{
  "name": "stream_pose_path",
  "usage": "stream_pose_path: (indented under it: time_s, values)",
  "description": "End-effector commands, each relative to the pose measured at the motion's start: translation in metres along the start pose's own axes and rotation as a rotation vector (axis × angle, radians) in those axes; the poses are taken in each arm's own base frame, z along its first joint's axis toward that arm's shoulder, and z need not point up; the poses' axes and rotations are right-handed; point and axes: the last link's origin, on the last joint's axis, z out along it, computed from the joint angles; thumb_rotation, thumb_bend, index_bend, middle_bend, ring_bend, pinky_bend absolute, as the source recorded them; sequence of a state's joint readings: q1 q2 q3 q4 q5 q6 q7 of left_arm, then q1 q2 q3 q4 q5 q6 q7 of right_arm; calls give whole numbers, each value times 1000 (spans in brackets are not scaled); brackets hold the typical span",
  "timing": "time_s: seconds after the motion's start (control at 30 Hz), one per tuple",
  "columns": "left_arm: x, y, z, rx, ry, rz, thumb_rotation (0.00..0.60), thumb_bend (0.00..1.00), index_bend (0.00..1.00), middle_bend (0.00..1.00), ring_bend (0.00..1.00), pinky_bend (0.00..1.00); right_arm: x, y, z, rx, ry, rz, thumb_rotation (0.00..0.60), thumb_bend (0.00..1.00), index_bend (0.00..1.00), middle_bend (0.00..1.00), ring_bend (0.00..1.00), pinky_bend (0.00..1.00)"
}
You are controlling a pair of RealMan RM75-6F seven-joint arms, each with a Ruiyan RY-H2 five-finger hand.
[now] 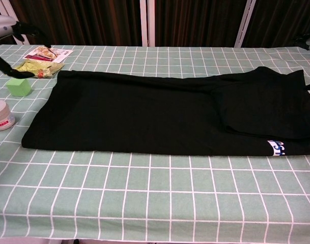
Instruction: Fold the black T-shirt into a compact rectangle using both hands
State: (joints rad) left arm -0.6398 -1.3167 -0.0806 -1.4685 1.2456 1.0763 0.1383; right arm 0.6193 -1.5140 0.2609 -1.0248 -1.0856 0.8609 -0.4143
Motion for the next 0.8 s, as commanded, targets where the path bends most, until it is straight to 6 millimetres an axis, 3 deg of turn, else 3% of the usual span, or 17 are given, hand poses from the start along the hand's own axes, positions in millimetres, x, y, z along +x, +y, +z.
stream_pose_path:
  time_s: [0.03,0.23,0.43,0.57,0.8]
  values:
    - [-9,-1,-42,-23,-12,14,600,233,306,135,105,189,30,26,-38,45,17,33,600,0,0,4,0,0]
    - [-35,8,-88,-60,-37,31,600,233,371,147,105,189,37,58,-113,92,40,138,600,62,48,50,0,0]
    - [-64,18,-111,-69,-53,35,600,203,373,148,105,189,27,82,-162,81,74,207,600,82,115,68,0,0]
    - [-82,27,-113,-78,-54,5,600,183,366,148,105,189,23,87,-176,80,88,232,600,82,132,73,0,0]
    - [-104,41,-102,-92,-51,21,600,180,383,163,105,192,25,86,-177,100,118,238,600,104,149,75,0,0]
